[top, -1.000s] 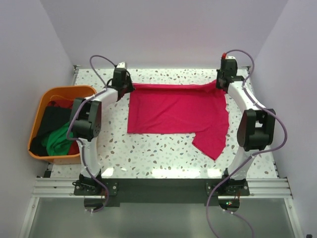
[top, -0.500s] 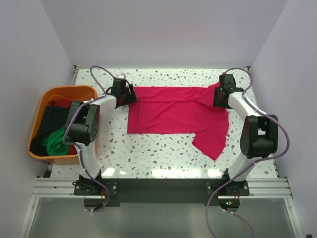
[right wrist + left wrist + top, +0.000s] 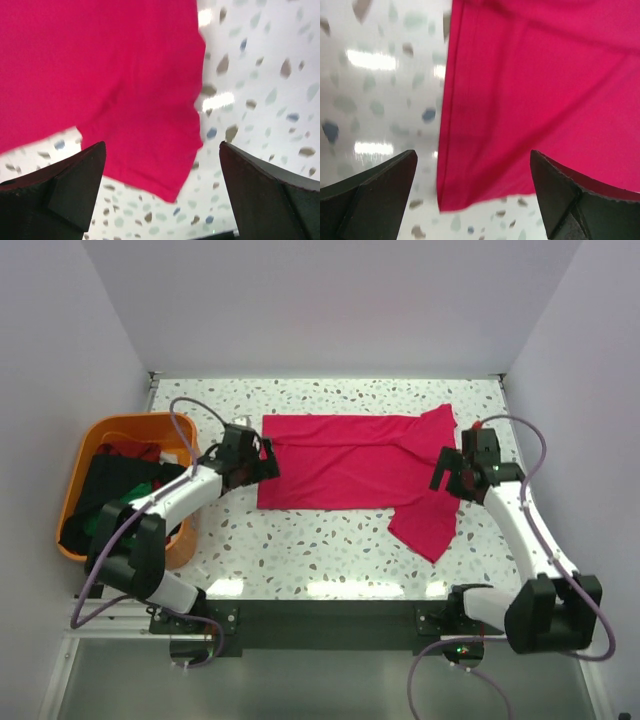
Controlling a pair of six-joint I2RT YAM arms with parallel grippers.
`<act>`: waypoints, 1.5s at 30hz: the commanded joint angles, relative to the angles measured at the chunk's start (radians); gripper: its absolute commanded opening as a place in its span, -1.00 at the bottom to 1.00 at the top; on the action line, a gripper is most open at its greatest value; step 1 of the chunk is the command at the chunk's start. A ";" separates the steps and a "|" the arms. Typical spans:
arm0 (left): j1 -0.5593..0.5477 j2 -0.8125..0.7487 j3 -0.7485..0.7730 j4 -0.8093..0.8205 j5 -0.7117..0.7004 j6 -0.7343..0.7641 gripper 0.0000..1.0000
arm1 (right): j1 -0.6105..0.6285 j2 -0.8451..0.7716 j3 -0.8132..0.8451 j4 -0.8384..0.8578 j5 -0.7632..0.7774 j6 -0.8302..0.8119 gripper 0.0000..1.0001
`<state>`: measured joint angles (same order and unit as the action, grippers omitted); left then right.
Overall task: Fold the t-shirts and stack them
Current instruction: Fold the tshirt
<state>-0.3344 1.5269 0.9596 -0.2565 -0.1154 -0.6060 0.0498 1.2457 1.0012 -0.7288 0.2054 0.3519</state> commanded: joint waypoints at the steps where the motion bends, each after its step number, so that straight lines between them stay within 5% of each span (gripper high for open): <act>1: -0.052 -0.076 -0.131 -0.096 -0.050 -0.112 1.00 | 0.048 -0.126 -0.166 -0.113 -0.094 0.108 0.97; 5: -0.060 -0.119 -0.223 -0.089 -0.064 -0.167 0.96 | 0.156 -0.242 -0.252 -0.173 -0.049 0.199 0.97; 8: -0.058 -0.110 -0.257 -0.035 -0.035 -0.175 0.71 | 0.200 -0.273 -0.291 -0.164 -0.078 0.255 0.97; 14: -0.058 -0.059 -0.269 0.014 0.006 -0.187 -0.09 | 0.219 -0.287 -0.346 -0.167 -0.072 0.340 0.97; 17: -0.060 -0.063 -0.292 0.029 0.029 -0.187 -0.69 | 0.220 -0.293 -0.386 -0.149 -0.084 0.381 0.97; 20: -0.058 -0.062 -0.302 0.037 0.022 -0.187 -1.00 | 0.220 -0.282 -0.411 -0.124 -0.077 0.398 0.92; 26: -0.060 -0.059 -0.283 0.030 0.005 -0.178 -1.00 | 0.220 -0.213 -0.472 -0.038 -0.129 0.400 0.52; 29: -0.060 -0.063 -0.275 0.026 -0.003 -0.182 -1.00 | 0.220 -0.187 -0.499 -0.001 -0.123 0.406 0.15; 32: -0.058 -0.070 -0.263 0.019 0.003 -0.181 -1.00 | 0.220 -0.169 -0.512 0.034 -0.126 0.412 -0.42; 34: -0.058 -0.073 -0.251 0.010 0.003 -0.181 -1.00 | 0.220 -0.170 -0.506 0.046 -0.103 0.414 -1.00; 45: -0.051 -0.080 -0.136 -0.058 0.025 -0.167 -1.00 | 0.219 -0.140 -0.234 0.003 0.003 0.297 -1.00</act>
<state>-0.3927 1.4590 0.7597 -0.2958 -0.0994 -0.7841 0.2684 1.0847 0.6838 -0.7349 0.1513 0.7021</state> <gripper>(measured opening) 0.020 0.014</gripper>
